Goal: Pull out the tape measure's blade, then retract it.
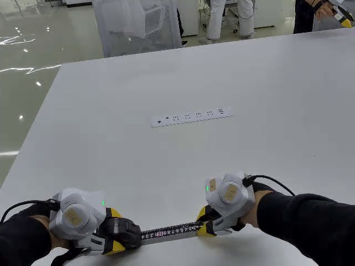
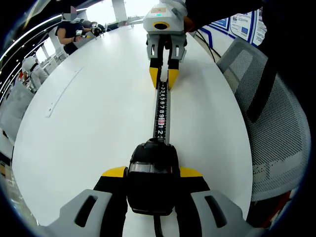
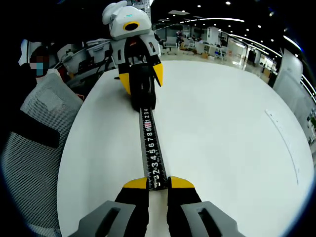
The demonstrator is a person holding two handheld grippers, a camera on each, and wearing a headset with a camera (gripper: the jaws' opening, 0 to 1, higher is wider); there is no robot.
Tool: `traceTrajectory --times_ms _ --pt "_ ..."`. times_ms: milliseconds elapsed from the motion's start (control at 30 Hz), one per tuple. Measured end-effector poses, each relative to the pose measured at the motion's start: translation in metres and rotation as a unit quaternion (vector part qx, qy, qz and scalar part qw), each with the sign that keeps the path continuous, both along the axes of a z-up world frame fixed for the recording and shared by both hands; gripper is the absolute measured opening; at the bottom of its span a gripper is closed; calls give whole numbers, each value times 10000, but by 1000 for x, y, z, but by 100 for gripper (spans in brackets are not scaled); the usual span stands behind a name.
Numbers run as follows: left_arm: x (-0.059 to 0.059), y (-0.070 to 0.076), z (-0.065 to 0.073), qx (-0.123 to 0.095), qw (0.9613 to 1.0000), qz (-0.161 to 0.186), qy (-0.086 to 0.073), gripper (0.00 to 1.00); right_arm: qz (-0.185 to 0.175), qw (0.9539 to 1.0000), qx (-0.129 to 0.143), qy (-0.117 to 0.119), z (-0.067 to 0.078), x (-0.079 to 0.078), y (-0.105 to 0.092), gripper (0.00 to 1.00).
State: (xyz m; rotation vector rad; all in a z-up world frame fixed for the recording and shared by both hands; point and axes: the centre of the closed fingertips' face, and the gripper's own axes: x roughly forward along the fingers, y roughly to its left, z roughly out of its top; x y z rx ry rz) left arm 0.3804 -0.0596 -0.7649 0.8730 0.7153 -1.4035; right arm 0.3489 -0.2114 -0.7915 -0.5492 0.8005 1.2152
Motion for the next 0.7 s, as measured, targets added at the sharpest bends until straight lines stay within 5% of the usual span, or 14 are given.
traceTrajectory --times_ms 700 --pt "1 1 1 -2 10000 21 -17 32 -47 10000 -70 18 -1 -1 -18 9"
